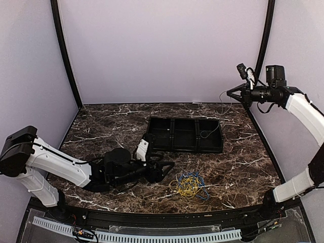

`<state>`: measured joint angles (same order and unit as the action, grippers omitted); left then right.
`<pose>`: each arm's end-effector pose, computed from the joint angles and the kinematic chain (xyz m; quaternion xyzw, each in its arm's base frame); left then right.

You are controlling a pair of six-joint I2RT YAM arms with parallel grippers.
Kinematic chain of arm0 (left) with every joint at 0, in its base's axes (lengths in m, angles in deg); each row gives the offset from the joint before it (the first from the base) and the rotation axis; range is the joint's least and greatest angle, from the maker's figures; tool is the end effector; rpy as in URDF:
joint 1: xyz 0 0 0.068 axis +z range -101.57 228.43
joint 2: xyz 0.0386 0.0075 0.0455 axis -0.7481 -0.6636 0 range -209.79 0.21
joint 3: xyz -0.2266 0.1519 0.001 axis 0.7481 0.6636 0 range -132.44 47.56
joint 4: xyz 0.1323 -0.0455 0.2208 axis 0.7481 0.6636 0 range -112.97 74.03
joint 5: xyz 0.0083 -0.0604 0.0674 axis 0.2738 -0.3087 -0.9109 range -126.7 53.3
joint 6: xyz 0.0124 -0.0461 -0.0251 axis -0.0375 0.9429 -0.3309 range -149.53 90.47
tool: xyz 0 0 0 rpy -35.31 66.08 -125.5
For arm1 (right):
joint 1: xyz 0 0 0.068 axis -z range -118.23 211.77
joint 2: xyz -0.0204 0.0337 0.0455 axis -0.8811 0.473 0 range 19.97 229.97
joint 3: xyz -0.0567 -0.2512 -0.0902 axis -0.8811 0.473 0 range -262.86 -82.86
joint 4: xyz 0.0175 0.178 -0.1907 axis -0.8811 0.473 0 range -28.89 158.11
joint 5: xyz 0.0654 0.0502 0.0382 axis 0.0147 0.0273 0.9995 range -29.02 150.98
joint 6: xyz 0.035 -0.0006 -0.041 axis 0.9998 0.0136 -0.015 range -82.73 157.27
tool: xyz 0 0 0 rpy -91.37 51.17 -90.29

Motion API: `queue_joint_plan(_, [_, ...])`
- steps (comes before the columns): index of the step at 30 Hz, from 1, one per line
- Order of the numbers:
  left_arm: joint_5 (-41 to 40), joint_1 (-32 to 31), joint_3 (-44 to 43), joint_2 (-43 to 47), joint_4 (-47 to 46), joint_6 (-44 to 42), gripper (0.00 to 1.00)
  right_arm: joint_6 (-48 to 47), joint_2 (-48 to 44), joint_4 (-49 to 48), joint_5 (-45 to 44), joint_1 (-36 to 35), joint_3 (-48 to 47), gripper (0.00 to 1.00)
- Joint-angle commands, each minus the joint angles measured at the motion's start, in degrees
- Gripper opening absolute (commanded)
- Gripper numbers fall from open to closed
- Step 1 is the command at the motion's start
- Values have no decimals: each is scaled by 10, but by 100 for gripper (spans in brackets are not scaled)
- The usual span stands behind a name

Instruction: Untangle the cables

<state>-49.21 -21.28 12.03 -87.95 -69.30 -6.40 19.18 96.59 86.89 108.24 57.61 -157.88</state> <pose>0.1169 -0.2937 0.2072 0.2260 0.7089 -0.4245 0.5159 0.2899 0.0473 0.3785 -0.3554 0.7278 0.2822 0.5142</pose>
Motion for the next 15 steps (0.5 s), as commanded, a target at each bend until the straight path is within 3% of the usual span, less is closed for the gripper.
queue_joint_plan(1, [-4,-3,7,4,6,3,68,-5,30,-34,-17,3,25,0])
queue_joint_plan(15, [-4,-3,1,-19,2,4,68,-15,116,-99,-81,-29,67,0])
